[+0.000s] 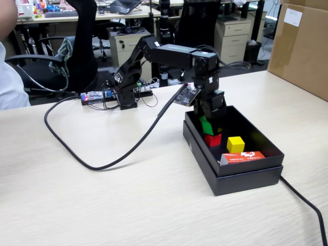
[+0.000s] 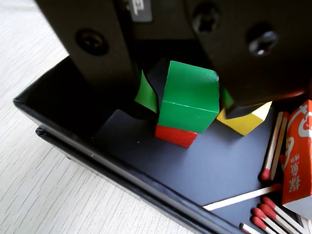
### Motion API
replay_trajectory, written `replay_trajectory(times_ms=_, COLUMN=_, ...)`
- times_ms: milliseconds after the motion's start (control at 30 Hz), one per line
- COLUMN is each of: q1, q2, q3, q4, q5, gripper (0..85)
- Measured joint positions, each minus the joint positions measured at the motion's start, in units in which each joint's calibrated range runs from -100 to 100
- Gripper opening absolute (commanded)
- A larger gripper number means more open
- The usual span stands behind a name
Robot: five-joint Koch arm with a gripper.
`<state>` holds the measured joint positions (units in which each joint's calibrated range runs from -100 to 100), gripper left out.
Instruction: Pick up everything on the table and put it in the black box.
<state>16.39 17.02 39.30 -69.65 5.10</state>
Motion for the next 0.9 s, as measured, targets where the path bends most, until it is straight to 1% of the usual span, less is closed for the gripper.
replay_trajectory(times_ms=33, q1=0.00, q2=0.00, q3=0.00, q4=0.00, q5=0.15, gripper=43.0)
replay_trajectory(times_ms=100, q1=0.00, q2=0.00, q3=0.00, q4=0.00, q5=0.15, gripper=45.9)
replay_trajectory(times_ms=233, q1=0.00, q2=-0.91, q3=-0.09, q4=0.00, q5=0.15, gripper=46.3)
replay_trajectory(times_ms=333, q1=0.00, q2=-6.08, q3=-0.09, q4=0.00, q5=0.20, gripper=46.3)
replay_trajectory(times_ms=500, q1=0.00, q2=-24.72, q3=-3.19, q4=-0.08, q5=0.29, gripper=46.3)
replay_trajectory(times_ms=667, q1=-0.78, q2=-45.57, q3=-14.79, q4=0.23, q5=0.68, gripper=46.3)
replay_trajectory(times_ms=800, q1=-3.08, q2=-61.49, q3=-26.29, q4=2.86, q5=0.78, gripper=46.4)
replay_trajectory(times_ms=900, q1=-5.81, q2=-73.01, q3=-37.79, q4=7.51, q5=0.78, gripper=46.3)
